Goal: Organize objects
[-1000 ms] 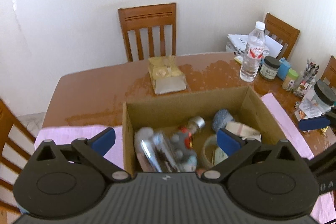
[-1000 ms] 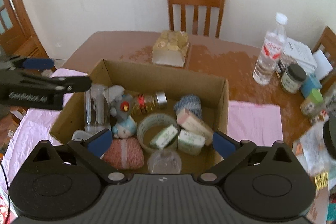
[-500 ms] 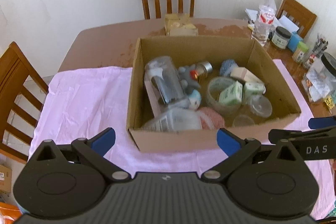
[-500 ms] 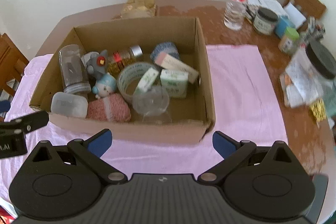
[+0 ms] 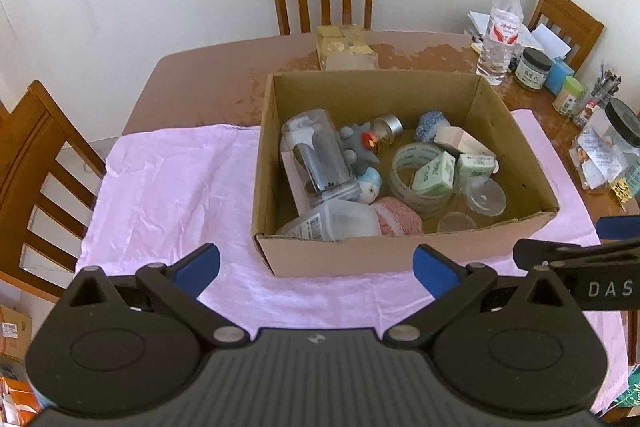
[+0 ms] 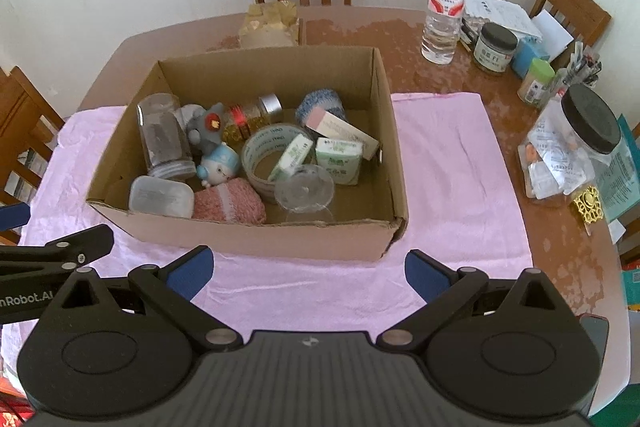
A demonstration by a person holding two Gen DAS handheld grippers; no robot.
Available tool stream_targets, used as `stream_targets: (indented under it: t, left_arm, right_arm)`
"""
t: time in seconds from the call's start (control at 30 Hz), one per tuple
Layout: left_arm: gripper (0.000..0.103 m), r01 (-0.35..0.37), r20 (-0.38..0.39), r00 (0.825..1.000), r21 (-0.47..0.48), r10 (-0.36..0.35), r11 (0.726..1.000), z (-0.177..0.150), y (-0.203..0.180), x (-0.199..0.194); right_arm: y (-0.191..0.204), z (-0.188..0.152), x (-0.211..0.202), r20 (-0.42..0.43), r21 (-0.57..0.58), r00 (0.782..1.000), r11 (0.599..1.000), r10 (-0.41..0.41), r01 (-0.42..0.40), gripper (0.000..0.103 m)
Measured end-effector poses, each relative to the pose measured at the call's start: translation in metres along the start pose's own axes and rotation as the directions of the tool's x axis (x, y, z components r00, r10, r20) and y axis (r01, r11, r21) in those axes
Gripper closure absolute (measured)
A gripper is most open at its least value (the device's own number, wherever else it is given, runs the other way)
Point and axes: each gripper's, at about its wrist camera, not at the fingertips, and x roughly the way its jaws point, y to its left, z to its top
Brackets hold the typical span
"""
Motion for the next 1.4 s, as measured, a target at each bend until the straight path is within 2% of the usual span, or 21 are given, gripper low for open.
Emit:
stream_targets:
  t: [1.4]
  left_arm:
    - [0.001,0.016,-0.02,1.0,0.001,-0.015,1.0,0.0082,-0.0007,0.001]
  right_arm:
    - [-0.0028,0.0041,-0.0048,0.007,0.017,1.0,1.0,-0.009,0.009,0.0]
